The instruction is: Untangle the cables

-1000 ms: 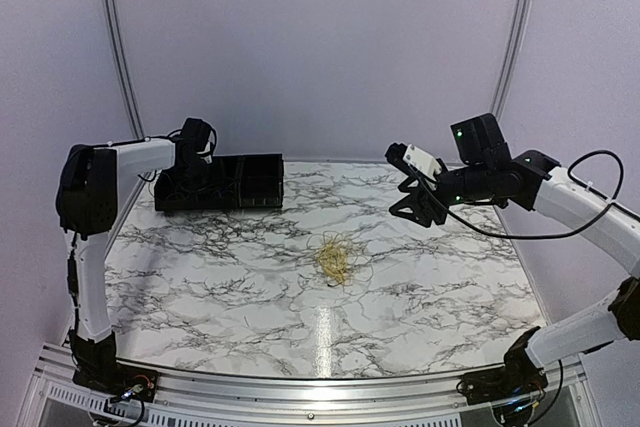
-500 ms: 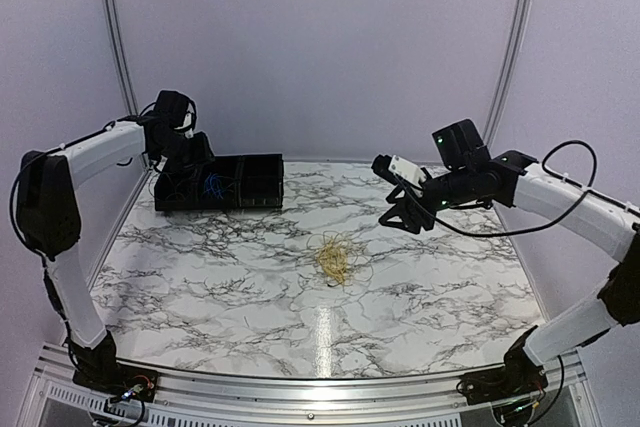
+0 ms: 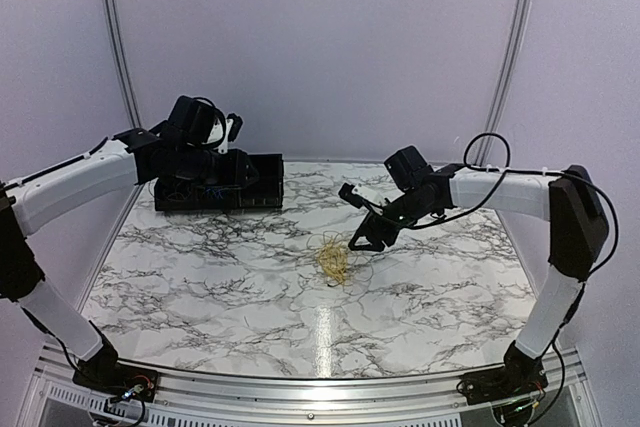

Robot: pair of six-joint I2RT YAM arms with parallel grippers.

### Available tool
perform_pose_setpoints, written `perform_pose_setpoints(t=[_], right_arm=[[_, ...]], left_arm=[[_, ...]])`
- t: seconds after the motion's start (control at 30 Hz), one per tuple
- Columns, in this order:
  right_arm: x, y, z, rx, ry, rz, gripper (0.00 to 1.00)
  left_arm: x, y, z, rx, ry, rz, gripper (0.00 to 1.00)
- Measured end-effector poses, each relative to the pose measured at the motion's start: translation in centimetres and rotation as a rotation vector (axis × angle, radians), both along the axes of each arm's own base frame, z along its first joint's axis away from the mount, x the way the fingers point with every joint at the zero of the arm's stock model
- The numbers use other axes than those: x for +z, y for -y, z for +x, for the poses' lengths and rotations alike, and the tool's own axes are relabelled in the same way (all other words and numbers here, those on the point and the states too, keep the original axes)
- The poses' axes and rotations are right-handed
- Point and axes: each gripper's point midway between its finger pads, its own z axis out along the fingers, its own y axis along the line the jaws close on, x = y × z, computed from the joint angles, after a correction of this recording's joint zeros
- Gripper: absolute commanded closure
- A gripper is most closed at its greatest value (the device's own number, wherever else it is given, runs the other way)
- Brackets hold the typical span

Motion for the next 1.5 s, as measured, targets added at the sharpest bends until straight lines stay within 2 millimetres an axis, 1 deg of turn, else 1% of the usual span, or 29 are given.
perform_pose_setpoints(t=[0.07,0.13,0.2,0.27,0.3,0.33,0.37,0.43,0.53,0.63,0.77,0.87,1.0,1.07,1.13,1.2,1.23,1.27,1.3,1.33,1.4,1.43,1.47,1.5], right_arm=[[-0.3,-0.8,1.1,-0.007,0.008,0.003,0.46],[-0.7,-1.5,2.1,-0.012,0.014,0.007,0.54],[-1.3,-1.9,2.6,-0.009,0.012,0.005,0.66],[-2.1,-2.3,2.7,-0.005,0.001,-0.005,0.84],[-2.5,-2.5,2.7,-0.002,-0.005,-0.01,0.91],[-2.8,-2.6,2.6,0.003,-0.008,-0.013,0.97],[-3.0,-2.6,2.5,-0.002,-0.021,-0.016,1.0],[-2.8,-2.8,2.3,-0.005,-0.025,-0.014,1.0],[-1.5,-3.1,2.6,-0.02,-0.017,0.005,1.0],[0.7,-3.3,2.7,-0.034,0.0,0.043,1.0],[3.2,-3.5,2.4,-0.041,0.014,0.092,1.0],[3.9,-3.8,2.0,-0.039,0.01,0.109,1.0],[4.4,-4.2,1.3,-0.03,-0.023,0.131,1.0],[5.6,-4.5,1.1,-0.032,-0.051,0.156,1.0],[7.7,-5.1,1.2,-0.031,-0.066,0.2,1.0],[11.5,-5.9,1.5,-0.023,-0.056,0.268,1.0],[13.8,-6.4,1.6,-0.013,-0.04,0.308,1.0],[16.6,-6.7,1.8,-0.001,-0.013,0.35,1.0],[19.0,-7.0,1.9,0.008,0.017,0.383,1.0],[22.2,-7.1,2.1,0.017,0.061,0.423,1.0],[29.6,-7.1,2.4,0.039,0.2,0.527,1.0],[32.6,-6.9,2.1,0.049,0.26,0.569,1.0],[36.3,-6.4,1.6,0.059,0.339,0.621,1.0],[39.2,-5.9,1.0,0.068,0.406,0.664,1.0]], left_arm=[[-0.1,1.3,-1.1,-0.038,0.005,-0.01,0.53],[-0.6,2.3,-2.0,-0.065,0.003,-0.015,0.52],[-1.2,2.9,-2.5,-0.079,-0.002,-0.018,0.51],[-1.8,3.5,-3.0,-0.095,-0.007,-0.028,0.5],[-2.0,3.9,-3.2,-0.101,-0.003,-0.035,0.5],[-2.2,4.2,-3.3,-0.11,0.003,-0.043,0.5],[-2.5,4.6,-3.4,-0.116,0.011,-0.052,0.5],[-2.9,5.4,-3.6,-0.129,0.039,-0.075,0.48],[-3.9,7.2,-3.8,-0.152,0.107,-0.123,0.46],[-6.3,9.7,-4.1,-0.183,0.129,-0.155,0.46],[-9.9,13.4,-3.5,-0.221,0.127,-0.165,0.45],[-11.6,15.4,-2.6,-0.209,0.121,-0.184,0.46],[-12.9,17.5,-0.4,-0.128,0.113,-0.254,0.49],[-14.0,18.1,0.5,-0.094,0.099,-0.278,0.53],[-15.6,18.8,1.3,-0.065,0.079,-0.294,0.56],[-17.3,19.2,1.7,-0.044,0.056,-0.296,0.58],[-18.0,19.3,1.8,-0.038,0.046,-0.298,0.59],[-18.6,19.5,1.8,-0.033,0.036,-0.299,0.6],[-19.0,19.7,1.8,-0.025,0.025,-0.308,0.6],[-19.4,19.8,1.7,-0.019,0.016,-0.317,0.61],[-19.9,19.9,1.5,-0.008,-0.003,-0.325,0.61],[-20.1,19.9,1.5,-0.003,-0.009,-0.328,0.62],[-20.2,19.9,1.5,-0.002,-0.013,-0.329,0.62],[-20.3,19.9,1.5,0.001,-0.017,-0.332,0.62]])
